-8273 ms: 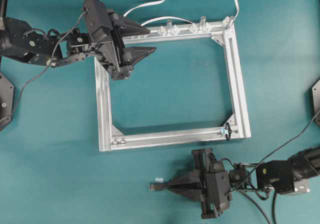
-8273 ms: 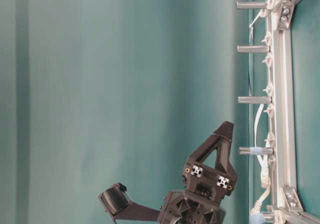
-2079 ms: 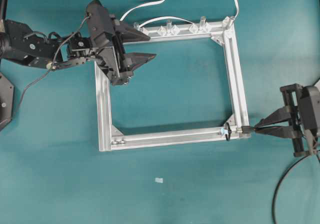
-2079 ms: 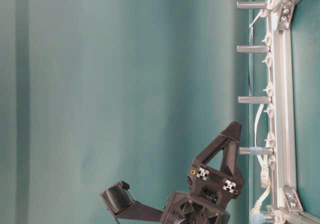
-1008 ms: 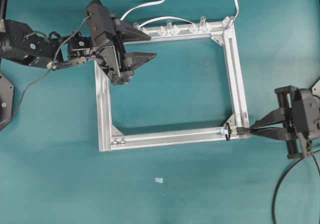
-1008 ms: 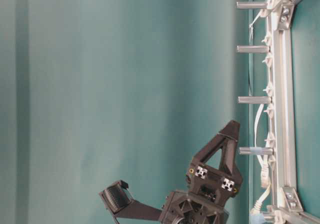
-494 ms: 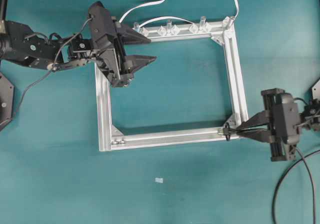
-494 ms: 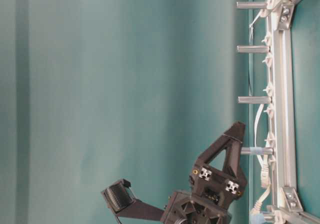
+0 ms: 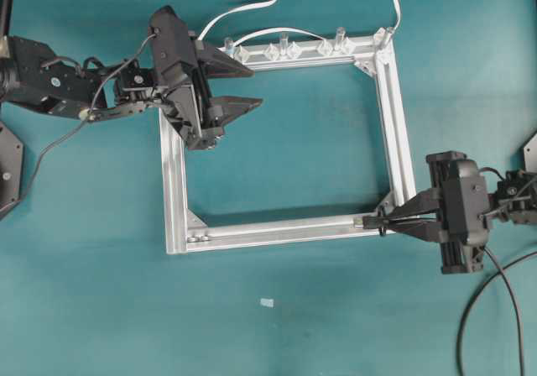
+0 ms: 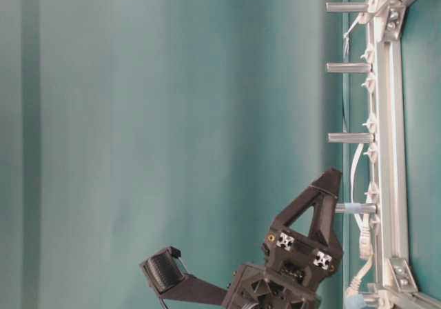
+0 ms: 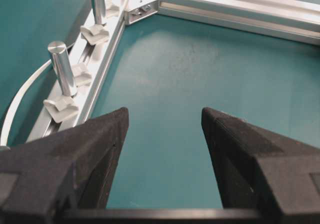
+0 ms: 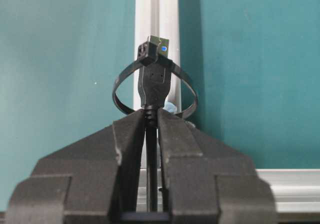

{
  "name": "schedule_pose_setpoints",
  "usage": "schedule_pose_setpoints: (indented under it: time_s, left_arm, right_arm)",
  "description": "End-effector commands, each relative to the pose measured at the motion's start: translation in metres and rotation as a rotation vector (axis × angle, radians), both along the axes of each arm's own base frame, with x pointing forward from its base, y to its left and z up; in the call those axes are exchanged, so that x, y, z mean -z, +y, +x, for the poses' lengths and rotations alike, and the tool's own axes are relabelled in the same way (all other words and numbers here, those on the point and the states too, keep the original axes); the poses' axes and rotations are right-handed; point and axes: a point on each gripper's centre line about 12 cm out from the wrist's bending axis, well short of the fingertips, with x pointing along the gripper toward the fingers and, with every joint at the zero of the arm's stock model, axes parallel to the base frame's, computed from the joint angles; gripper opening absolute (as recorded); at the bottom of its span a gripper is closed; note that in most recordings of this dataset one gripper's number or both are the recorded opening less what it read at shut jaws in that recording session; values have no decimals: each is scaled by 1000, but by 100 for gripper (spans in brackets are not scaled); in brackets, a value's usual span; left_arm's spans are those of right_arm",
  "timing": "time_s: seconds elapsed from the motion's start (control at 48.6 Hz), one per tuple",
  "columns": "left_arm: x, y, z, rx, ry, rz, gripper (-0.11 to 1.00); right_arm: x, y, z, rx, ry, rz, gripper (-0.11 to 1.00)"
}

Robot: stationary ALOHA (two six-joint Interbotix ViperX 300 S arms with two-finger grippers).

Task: Insert the wire through the string loop located on the right side.
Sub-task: 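Push the USB plug leftward through the black zip-tie loop, then move the left gripper along the bottom rail toward the plug tip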

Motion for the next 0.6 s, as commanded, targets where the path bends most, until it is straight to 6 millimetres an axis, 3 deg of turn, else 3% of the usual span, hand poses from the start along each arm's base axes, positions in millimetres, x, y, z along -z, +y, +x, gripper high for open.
schedule_pose_setpoints:
  time_s: [0.0, 0.226, 0.576]
  left_arm:
    - [-17, -1, 5, 5, -51, 5, 64]
    - [-15, -14, 8, 38, -23, -6, 64]
    - [-18, -62, 17, 134, 12, -105, 64]
  right_arm:
    - [-6, 0, 5, 5, -29, 3, 11]
    - [-5, -1, 5, 7, -26, 1, 11]
    - [-6, -2, 5, 13, -32, -1, 11]
